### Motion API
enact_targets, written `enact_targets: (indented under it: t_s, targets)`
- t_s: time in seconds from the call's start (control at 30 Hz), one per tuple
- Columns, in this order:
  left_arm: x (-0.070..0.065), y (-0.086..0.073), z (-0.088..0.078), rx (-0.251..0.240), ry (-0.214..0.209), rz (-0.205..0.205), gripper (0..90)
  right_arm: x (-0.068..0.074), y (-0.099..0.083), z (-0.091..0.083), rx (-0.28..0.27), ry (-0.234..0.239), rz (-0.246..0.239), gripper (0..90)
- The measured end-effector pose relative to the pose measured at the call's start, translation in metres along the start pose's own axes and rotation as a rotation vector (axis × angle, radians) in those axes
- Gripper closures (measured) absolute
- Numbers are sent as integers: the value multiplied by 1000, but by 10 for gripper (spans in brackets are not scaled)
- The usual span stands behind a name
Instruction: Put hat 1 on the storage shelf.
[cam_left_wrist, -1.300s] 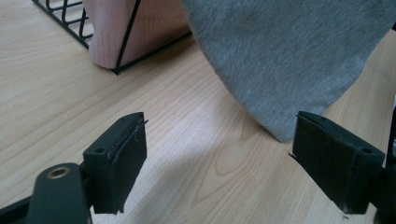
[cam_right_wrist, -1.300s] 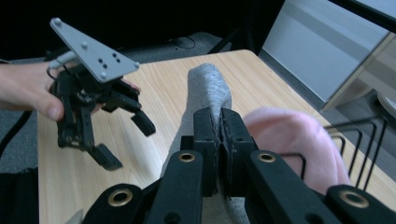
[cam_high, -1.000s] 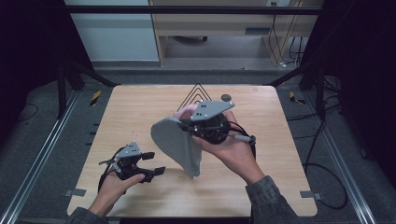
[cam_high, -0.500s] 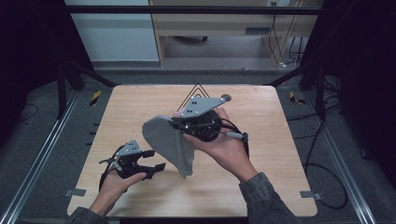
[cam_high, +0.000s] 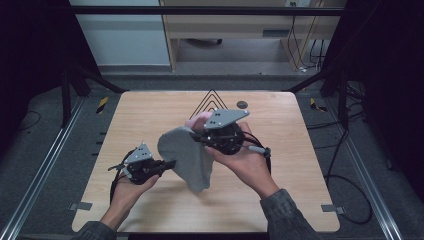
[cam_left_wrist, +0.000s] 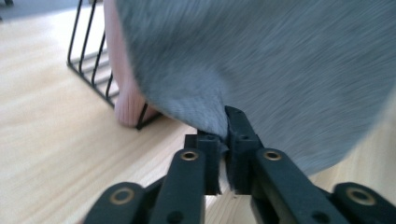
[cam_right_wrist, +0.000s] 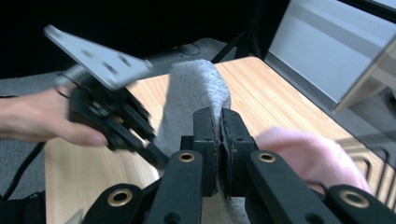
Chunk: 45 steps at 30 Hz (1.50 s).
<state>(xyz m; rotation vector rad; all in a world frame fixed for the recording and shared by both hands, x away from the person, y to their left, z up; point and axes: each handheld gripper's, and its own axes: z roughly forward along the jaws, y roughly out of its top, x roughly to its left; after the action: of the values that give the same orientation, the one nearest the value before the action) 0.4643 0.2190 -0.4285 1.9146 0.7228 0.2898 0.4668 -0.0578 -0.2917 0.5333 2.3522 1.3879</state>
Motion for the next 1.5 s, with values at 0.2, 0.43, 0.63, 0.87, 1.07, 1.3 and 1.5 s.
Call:
enact_targets:
  t_s: [0.2,0.43,0.63,0.87,1.07,1.3,1.5]
  targets:
    - [-4,22,-14,14,23,23,871,-16,-20,-20,-2,-59,55,866]
    - [-7,72,-16,48,22,68,874,-37,-26,-49,-42,-113,113,866]
    - [-7,106,-14,52,31,81,875,-47,-21,-66,-84,-130,138,865]
    - [-11,135,-17,38,36,109,875,-59,-12,-81,-111,-139,160,866]
    - [-9,158,-20,36,46,107,875,-71,0,-85,-123,-139,185,865]
    - [-3,183,-25,16,52,110,876,-90,13,-88,-147,-135,225,865]
    - [6,208,-25,-14,82,116,877,-110,26,-86,-176,-151,255,866]
